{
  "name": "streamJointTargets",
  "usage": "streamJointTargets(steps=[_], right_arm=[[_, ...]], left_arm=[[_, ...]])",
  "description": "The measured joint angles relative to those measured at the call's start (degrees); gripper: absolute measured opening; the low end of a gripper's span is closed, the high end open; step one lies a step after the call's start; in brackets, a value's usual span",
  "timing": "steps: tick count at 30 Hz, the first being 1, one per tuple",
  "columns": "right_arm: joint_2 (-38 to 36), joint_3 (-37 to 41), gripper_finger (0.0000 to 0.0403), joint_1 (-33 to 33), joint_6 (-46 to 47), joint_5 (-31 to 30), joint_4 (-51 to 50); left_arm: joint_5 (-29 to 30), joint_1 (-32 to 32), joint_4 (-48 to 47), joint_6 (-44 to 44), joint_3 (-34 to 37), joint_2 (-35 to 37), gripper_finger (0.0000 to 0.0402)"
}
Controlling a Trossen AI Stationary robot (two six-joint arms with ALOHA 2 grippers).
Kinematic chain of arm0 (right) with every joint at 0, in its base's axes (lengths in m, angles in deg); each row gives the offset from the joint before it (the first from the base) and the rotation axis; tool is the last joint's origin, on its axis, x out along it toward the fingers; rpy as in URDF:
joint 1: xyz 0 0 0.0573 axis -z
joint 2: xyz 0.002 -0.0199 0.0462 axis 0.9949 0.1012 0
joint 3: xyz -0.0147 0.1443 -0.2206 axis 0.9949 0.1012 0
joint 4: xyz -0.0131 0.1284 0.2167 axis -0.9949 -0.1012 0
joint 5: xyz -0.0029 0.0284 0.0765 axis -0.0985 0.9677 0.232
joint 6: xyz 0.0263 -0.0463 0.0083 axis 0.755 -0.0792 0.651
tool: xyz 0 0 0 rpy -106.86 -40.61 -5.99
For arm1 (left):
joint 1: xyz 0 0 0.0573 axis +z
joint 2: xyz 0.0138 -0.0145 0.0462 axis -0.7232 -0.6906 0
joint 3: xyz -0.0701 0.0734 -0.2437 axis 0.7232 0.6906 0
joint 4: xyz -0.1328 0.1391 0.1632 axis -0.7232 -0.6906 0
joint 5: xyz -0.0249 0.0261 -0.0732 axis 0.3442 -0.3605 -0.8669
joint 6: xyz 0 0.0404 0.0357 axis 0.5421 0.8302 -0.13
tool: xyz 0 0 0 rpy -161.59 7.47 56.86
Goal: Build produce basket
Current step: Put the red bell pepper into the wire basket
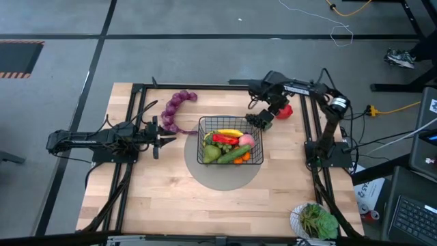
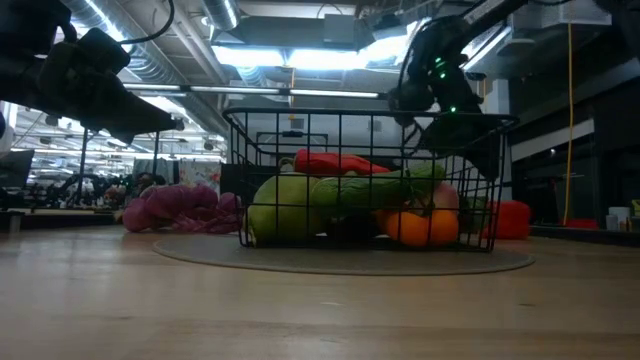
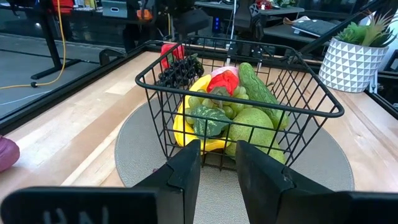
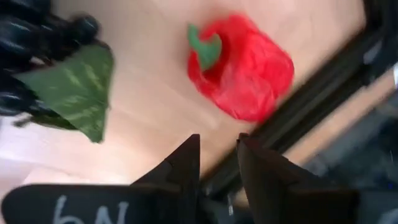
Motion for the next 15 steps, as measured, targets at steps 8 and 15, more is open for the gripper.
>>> streamJointTargets(steps=[8, 15], right_arm=[[-7.75, 11.0, 0.011, -1.52, -13.02, 1.0, 22.07], [-8.09, 12.6, 0.011, -1.34, -14.54, -0.28, 24.93]], left_arm=[[0.0, 0.02, -0.01, 0.01, 0.01, 0.01, 0.0096], [-0.02, 0.02, -0.01, 0.0, 0.0, -0.01, 0.0096]])
